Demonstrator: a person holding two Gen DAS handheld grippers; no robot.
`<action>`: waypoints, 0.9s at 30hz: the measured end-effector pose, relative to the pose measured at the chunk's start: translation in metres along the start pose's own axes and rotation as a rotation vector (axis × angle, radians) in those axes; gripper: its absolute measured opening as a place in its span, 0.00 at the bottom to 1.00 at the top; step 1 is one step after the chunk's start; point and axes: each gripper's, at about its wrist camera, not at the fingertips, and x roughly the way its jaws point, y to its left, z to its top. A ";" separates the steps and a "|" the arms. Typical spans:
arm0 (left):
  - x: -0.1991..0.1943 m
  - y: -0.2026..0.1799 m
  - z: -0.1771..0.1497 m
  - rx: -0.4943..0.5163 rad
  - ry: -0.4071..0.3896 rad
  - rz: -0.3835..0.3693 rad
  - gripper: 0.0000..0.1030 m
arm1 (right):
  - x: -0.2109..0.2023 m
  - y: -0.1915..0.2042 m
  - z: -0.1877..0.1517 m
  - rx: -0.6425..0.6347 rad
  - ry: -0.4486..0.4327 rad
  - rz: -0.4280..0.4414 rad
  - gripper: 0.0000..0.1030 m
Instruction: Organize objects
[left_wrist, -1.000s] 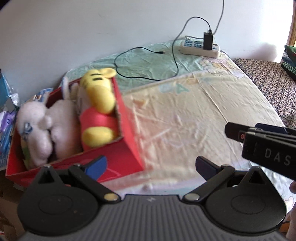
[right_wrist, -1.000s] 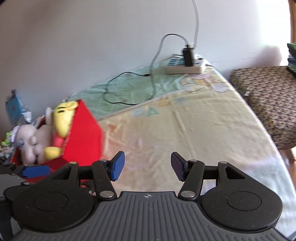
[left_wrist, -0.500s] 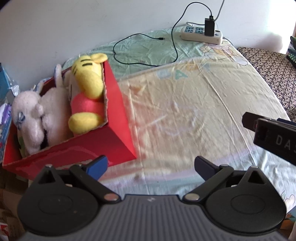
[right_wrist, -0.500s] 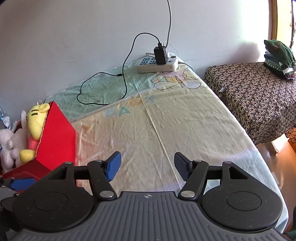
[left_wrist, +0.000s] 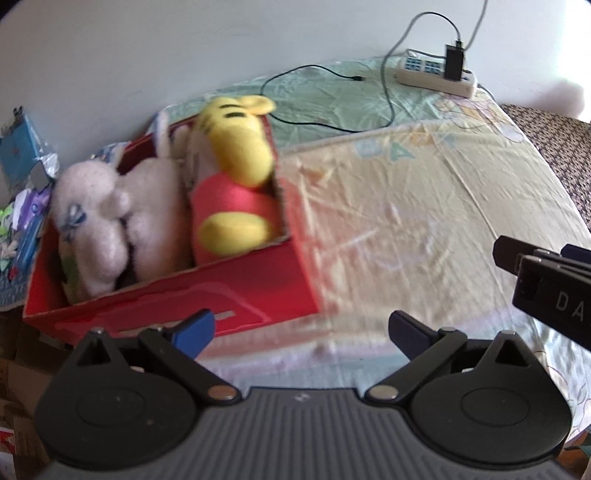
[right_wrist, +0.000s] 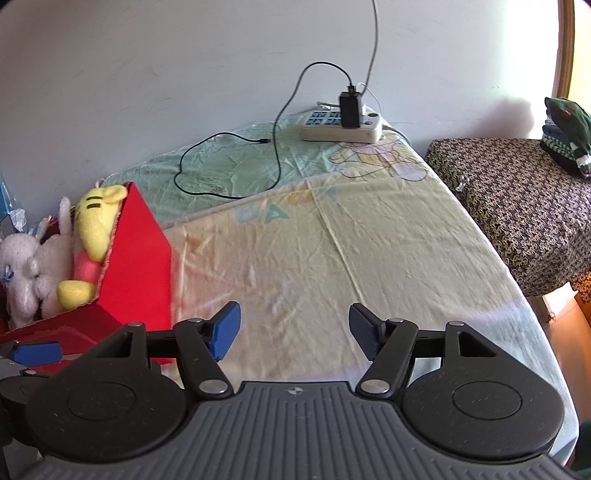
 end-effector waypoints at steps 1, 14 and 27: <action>-0.001 0.005 0.000 -0.007 -0.002 0.002 0.98 | -0.001 0.005 0.000 -0.007 -0.002 0.002 0.66; -0.011 0.076 -0.002 -0.099 -0.033 0.041 0.99 | -0.009 0.074 0.005 -0.091 -0.029 0.041 0.73; -0.014 0.142 -0.002 -0.166 -0.055 0.068 0.99 | -0.001 0.137 0.016 -0.139 -0.031 0.047 0.74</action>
